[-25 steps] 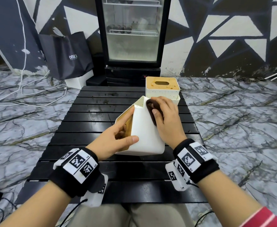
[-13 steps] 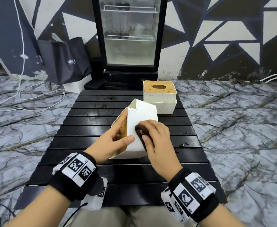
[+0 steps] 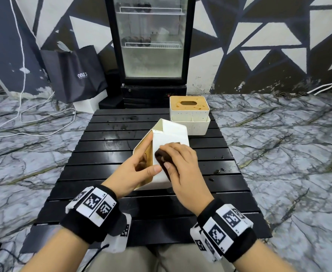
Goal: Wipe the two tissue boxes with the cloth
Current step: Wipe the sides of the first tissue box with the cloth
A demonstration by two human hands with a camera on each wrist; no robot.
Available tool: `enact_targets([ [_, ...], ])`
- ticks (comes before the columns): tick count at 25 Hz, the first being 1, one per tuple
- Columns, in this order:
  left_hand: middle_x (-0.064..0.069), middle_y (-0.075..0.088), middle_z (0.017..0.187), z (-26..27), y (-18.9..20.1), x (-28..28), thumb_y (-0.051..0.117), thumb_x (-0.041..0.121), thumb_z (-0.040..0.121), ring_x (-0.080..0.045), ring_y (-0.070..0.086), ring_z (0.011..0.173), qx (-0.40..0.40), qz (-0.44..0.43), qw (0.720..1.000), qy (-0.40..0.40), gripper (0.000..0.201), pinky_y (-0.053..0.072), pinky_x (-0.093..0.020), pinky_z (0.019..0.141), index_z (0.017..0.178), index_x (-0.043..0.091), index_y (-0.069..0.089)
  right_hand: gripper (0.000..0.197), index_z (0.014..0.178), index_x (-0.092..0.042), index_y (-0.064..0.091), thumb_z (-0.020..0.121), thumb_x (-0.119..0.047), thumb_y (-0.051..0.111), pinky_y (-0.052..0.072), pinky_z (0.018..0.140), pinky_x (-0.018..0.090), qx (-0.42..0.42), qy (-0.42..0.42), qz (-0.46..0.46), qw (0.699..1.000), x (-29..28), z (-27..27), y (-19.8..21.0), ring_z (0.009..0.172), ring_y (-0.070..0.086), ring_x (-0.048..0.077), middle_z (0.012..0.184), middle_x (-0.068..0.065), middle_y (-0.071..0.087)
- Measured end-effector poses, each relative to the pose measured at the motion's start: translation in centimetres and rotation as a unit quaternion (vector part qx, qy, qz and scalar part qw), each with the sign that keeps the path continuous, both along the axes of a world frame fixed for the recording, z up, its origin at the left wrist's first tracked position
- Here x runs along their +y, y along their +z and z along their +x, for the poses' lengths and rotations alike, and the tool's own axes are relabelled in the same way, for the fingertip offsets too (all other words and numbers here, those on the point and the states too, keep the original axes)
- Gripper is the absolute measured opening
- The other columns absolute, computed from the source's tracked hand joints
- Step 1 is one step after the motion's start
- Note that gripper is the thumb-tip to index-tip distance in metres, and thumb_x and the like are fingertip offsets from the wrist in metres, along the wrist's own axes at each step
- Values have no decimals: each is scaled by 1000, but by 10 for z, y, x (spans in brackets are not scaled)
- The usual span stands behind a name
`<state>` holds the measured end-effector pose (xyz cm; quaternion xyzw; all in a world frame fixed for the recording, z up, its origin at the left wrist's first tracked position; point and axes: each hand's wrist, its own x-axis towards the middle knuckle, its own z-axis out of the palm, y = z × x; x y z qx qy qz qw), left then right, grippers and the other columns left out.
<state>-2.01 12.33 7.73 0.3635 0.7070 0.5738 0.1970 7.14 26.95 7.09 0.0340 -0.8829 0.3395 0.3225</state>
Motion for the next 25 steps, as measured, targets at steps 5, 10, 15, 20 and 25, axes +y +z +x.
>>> enact_targets([
  [5, -1, 50, 94, 0, -3, 3, 68, 51, 69, -15, 45, 85, -5, 7, 1000, -2, 83, 41, -28, 84, 134, 66, 18, 37, 126, -15, 50, 91, -19, 40, 15, 101, 5, -4, 22, -3, 1000, 8, -20, 17, 115, 31, 11, 126, 5, 49],
  [10, 11, 55, 97, 1, 0, 5, 66, 52, 68, -5, 51, 84, -1, 1, 1000, 10, 81, 45, -16, 83, 130, 69, 17, 37, 125, -15, 50, 90, -21, 39, 16, 99, 7, 4, -12, -1, 1000, 7, -18, 14, 113, 31, 11, 125, 3, 50],
  [15, 3, 56, 89, 1, -1, 3, 67, 51, 69, -14, 48, 81, -1, -5, 1000, 11, 85, 46, -27, 83, 136, 64, 16, 37, 125, -14, 50, 90, -17, 40, 12, 98, 3, -15, 8, 1, 1000, 9, -26, 21, 114, 31, 13, 125, 5, 49],
  [20, 4, 61, 94, 5, 2, 0, 69, 37, 72, -5, 58, 84, -32, 13, 999, 2, 84, 47, -15, 83, 135, 59, 19, 38, 125, -14, 51, 88, -18, 40, 18, 99, 20, -46, 19, 21, 999, 26, -36, 26, 118, 34, 21, 128, 5, 47],
  [25, 22, 65, 88, 5, 7, -5, 68, 39, 69, -2, 60, 86, -43, -10, 999, 0, 84, 47, -12, 81, 134, 58, 17, 37, 125, -13, 50, 90, -15, 41, 19, 101, 25, -53, 6, 33, 998, 41, -45, 29, 120, 33, 24, 130, 6, 45],
])
